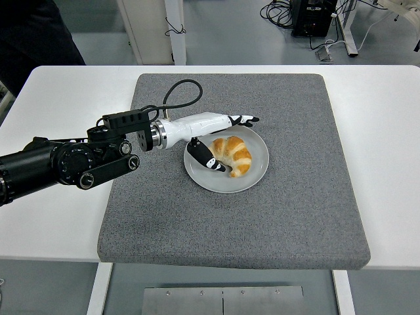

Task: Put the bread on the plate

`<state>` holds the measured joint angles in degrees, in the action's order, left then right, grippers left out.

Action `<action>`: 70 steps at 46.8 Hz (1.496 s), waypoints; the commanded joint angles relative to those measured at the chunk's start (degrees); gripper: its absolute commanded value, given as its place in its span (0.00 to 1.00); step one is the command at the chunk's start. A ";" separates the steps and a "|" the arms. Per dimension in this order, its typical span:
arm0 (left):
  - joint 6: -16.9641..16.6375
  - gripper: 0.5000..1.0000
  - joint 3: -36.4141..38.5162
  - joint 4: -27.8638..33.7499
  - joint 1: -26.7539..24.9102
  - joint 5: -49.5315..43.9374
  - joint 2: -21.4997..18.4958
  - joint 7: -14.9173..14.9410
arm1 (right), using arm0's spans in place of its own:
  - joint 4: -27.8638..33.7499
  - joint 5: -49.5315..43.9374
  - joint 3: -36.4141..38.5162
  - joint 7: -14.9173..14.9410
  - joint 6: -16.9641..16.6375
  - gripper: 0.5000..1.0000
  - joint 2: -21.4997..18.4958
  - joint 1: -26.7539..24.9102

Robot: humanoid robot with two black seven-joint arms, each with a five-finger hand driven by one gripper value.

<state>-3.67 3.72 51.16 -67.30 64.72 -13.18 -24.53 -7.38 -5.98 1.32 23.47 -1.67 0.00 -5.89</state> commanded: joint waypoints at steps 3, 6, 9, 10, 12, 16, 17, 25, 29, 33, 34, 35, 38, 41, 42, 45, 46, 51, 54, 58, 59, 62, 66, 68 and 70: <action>2.88 0.93 -3.53 -0.01 0.06 -2.31 -1.14 0.09 | 0.00 0.00 0.00 0.00 0.00 1.00 0.00 0.00; 4.72 0.94 -6.35 -0.01 0.33 -5.65 -1.76 0.01 | 0.00 0.00 0.00 0.00 0.00 1.00 0.00 0.00; 6.31 0.94 -8.72 -0.01 0.77 -9.52 -2.02 0.01 | 0.00 0.00 0.00 0.00 0.00 1.00 0.00 0.00; 6.57 0.94 -9.25 -0.01 0.85 -10.66 -2.02 0.01 | 0.00 0.00 0.00 0.00 0.00 1.00 0.00 0.00; 6.66 0.94 -10.04 -0.01 0.94 -12.86 -2.11 0.09 | 0.00 0.00 0.00 0.00 0.00 1.00 0.00 0.00; 6.66 0.94 -10.40 -0.01 1.03 -15.85 -2.55 0.09 | 0.00 0.00 0.00 0.00 0.00 1.00 0.00 0.00; 6.66 0.94 -10.57 -0.01 1.03 -16.47 -2.72 0.09 | 0.00 0.00 0.00 0.00 0.00 1.00 0.00 0.00; 6.05 0.94 -12.33 -0.18 1.64 -21.91 -3.25 0.36 | 0.00 0.00 0.00 0.00 0.00 1.00 0.00 0.00; 4.82 0.94 -13.30 -0.36 1.82 -25.69 -3.34 0.79 | 0.00 0.00 0.00 0.00 0.00 1.00 0.00 0.00; 2.62 0.94 -13.56 -0.36 2.26 -29.91 -3.87 0.80 | 0.00 0.00 0.00 0.00 0.00 1.00 0.00 0.00; 2.10 0.94 -13.56 -0.36 2.44 -30.96 -3.87 0.71 | 0.00 0.00 0.00 0.00 0.00 1.00 0.00 0.00; 1.74 0.94 -13.65 -0.36 2.44 -32.02 -3.87 0.71 | 0.00 0.00 0.00 0.00 0.00 1.00 0.00 0.00; 0.34 0.94 -13.82 -0.45 2.61 -35.27 -3.87 0.71 | 0.00 0.00 0.00 0.00 0.00 1.00 0.00 0.00; -1.24 0.94 -14.26 -0.71 2.88 -38.52 -3.78 0.62 | 0.00 0.00 0.00 0.00 0.00 1.00 0.00 0.00; -1.68 0.94 -14.44 -0.97 3.14 -39.49 -3.60 0.53 | 0.00 0.00 0.00 0.00 0.00 1.00 0.00 0.00; -2.57 0.94 -15.75 -2.73 4.19 -42.22 -3.17 0.27 | 0.00 0.00 0.00 0.00 0.00 1.00 0.00 0.00; -2.65 0.94 -16.54 -3.43 4.46 -43.01 -2.90 0.18 | 0.00 0.00 0.00 0.00 0.00 1.00 0.00 0.00; -2.48 0.95 -21.37 -8.44 6.30 -45.74 -0.01 -0.34 | 0.00 0.00 0.00 0.00 0.00 1.00 0.00 0.00; -2.30 0.95 -24.36 -11.69 7.27 -46.00 2.37 -0.96 | 0.00 0.00 0.00 0.00 0.00 1.00 0.00 0.00; -2.22 0.95 -27.18 -14.59 8.41 -46.09 4.92 -1.05 | 0.00 0.00 0.00 0.00 0.00 1.00 0.00 0.00; -2.13 0.95 -27.79 -15.03 8.50 -46.09 5.36 -1.05 | 0.00 0.00 0.00 0.00 0.00 1.00 0.00 0.00; -2.22 0.95 -29.90 -15.74 8.59 -46.35 6.59 -1.05 | 0.00 0.00 0.00 0.00 0.00 1.00 0.00 0.00; -2.22 0.95 -32.63 -17.84 9.03 -48.37 8.08 -1.14 | 0.00 0.00 0.00 0.00 0.00 1.00 0.00 0.00; -2.13 0.95 -33.68 -19.51 9.03 -49.69 8.96 -1.22 | 0.00 0.00 0.00 0.00 0.00 1.00 0.00 0.00; -2.04 0.95 -34.91 -21.01 8.94 -51.09 10.01 -1.49 | 0.00 0.00 0.00 0.00 0.00 1.00 0.00 0.00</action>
<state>-5.86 -29.50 32.35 -58.29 15.59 -4.63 -25.71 -7.38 -5.98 1.32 23.46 -1.67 0.00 -5.89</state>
